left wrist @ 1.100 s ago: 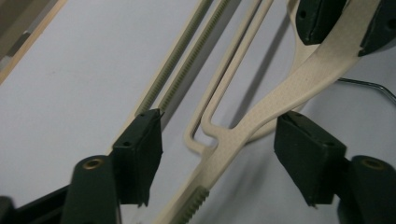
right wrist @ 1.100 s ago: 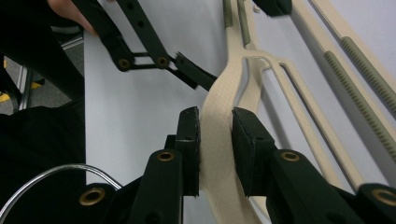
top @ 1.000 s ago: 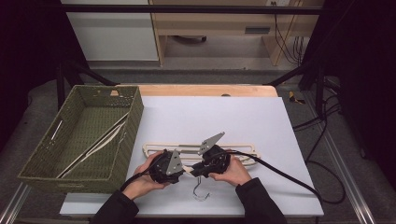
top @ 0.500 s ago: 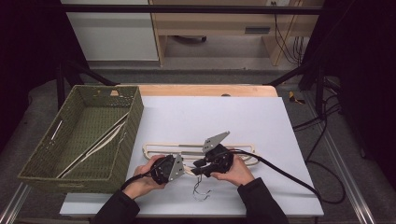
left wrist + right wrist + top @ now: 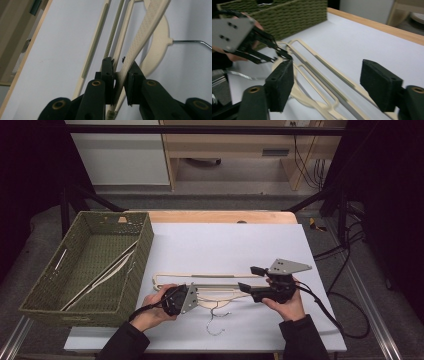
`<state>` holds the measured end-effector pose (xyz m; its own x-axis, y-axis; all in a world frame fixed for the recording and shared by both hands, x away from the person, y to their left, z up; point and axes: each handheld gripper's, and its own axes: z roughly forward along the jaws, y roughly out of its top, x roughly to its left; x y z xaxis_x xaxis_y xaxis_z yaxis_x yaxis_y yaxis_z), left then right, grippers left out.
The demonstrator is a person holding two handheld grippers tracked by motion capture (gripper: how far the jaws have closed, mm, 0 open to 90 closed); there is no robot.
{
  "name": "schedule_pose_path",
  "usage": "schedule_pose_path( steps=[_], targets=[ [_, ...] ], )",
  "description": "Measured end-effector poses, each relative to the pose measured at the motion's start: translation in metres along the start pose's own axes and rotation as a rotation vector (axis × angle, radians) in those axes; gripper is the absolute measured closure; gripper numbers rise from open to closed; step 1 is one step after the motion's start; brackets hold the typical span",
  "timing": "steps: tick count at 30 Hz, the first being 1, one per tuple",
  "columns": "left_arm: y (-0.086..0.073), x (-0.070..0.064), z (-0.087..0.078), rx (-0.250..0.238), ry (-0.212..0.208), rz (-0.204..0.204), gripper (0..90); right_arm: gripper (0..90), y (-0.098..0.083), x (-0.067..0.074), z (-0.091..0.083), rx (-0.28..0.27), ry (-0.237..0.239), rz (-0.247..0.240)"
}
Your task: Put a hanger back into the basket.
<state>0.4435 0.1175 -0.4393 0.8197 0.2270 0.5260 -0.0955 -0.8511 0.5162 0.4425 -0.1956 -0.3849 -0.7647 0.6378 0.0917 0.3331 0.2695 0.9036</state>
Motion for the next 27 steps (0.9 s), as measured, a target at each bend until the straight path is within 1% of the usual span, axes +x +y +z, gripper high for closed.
schedule_pose_path(
  steps=[1, 4, 5, 6, 9, 12, 13, 14, 15, 17, 18, 20, 23, 26, 27],
  targets=[
    [0.001, 0.001, -0.001, 0.004, 0.000, 0.010, 79.3, 24.2, -0.004, -0.002, -0.004, 0.002, -0.020, 0.007],
    [0.004, 0.003, -0.002, -0.009, -0.006, 0.008, 80.5, 20.9, -0.016, -0.008, -0.015, 0.007, -0.059, 0.031],
    [0.005, 0.004, -0.003, -0.006, -0.009, 0.010, 81.0, 19.6, -0.020, -0.009, -0.017, 0.007, -0.072, 0.041],
    [0.006, 0.004, -0.004, -0.004, -0.008, 0.006, 81.4, 18.6, -0.022, -0.010, -0.020, 0.012, -0.076, 0.045],
    [0.007, 0.005, -0.007, -0.011, -0.007, -0.002, 82.5, 16.5, -0.029, -0.014, -0.027, 0.011, -0.109, 0.058],
    [0.007, 0.007, -0.011, -0.013, -0.009, -0.017, 85.4, 15.5, -0.033, -0.017, -0.031, -0.004, -0.119, 0.078],
    [0.007, 0.007, -0.012, -0.015, -0.014, -0.037, 86.3, 15.2, -0.033, -0.018, -0.032, -0.002, -0.121, 0.080],
    [0.007, 0.008, -0.013, -0.011, -0.010, -0.051, 86.4, 14.5, -0.034, -0.019, -0.033, -0.006, -0.126, 0.085],
    [0.006, 0.009, -0.014, -0.010, -0.009, -0.053, 86.4, 13.7, -0.034, -0.019, -0.034, -0.010, -0.130, 0.089],
    [0.005, 0.011, -0.016, -0.013, -0.025, -0.085, 86.5, 12.6, -0.035, -0.020, -0.035, -0.017, -0.138, 0.098],
    [0.006, 0.012, -0.017, -0.013, -0.027, -0.099, 86.5, 12.6, -0.035, -0.021, -0.036, -0.017, -0.139, 0.098],
    [0.006, 0.012, -0.020, -0.023, -0.026, -0.116, 86.6, 12.5, -0.036, -0.022, -0.036, -0.018, -0.137, 0.106],
    [0.008, 0.014, -0.026, -0.036, -0.026, -0.154, 86.6, 11.1, -0.037, -0.022, -0.035, -0.011, -0.140, 0.104],
    [0.009, 0.016, -0.034, -0.066, -0.022, -0.214, 86.6, 11.1, -0.037, -0.022, -0.034, -0.008, -0.138, 0.104],
    [0.009, 0.016, -0.037, -0.083, -0.023, -0.243, 86.6, 11.0, -0.037, -0.023, -0.034, -0.004, -0.135, 0.099]
  ],
)
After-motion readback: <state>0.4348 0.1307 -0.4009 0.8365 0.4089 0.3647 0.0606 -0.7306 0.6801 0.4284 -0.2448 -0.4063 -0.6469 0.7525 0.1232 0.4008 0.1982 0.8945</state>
